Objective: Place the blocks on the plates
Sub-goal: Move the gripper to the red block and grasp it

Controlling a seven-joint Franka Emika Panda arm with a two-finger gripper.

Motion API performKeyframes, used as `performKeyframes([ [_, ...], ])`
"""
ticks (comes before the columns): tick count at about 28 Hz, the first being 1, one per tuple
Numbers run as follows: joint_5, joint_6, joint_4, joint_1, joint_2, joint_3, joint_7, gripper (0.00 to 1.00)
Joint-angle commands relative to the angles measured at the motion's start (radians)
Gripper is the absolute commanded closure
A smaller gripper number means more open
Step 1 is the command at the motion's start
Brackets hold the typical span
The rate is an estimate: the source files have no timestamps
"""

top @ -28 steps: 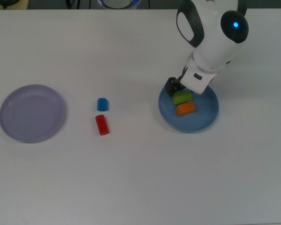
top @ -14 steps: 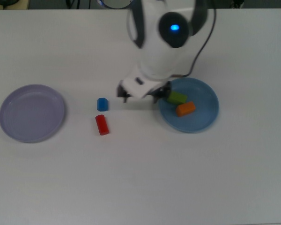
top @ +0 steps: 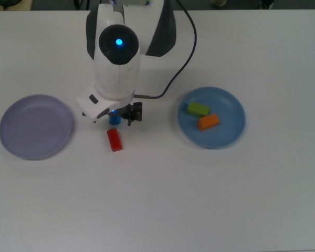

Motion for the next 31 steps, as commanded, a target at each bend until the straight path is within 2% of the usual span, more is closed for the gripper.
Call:
performKeyframes([
  [1, -0.008, 0.030, -0.006, -0.013, 0.026, 0.006, -0.008, 0.00],
  [5, -0.011, 0.030, 0.057, -0.018, 0.091, 0.006, -0.013, 0.01],
  [7, -0.014, 0.032, 0.074, -0.022, 0.111, 0.006, -0.016, 0.11],
  [9, -0.014, 0.063, 0.081, -0.028, 0.123, 0.006, -0.016, 0.24],
  [13, -0.008, 0.121, 0.080, -0.030, 0.125, 0.006, -0.010, 0.59],
  [14, -0.007, 0.130, 0.080, -0.031, 0.126, 0.006, -0.011, 0.75],
  [19, -0.004, 0.132, 0.080, -0.047, 0.129, 0.006, -0.007, 0.96],
  [22, -0.002, 0.132, 0.080, -0.047, 0.129, 0.006, -0.013, 1.00],
  [29, -0.004, 0.130, 0.078, -0.045, 0.123, 0.006, -0.015, 1.00],
  [31, -0.004, 0.121, 0.078, -0.053, 0.100, 0.006, -0.013, 1.00],
])
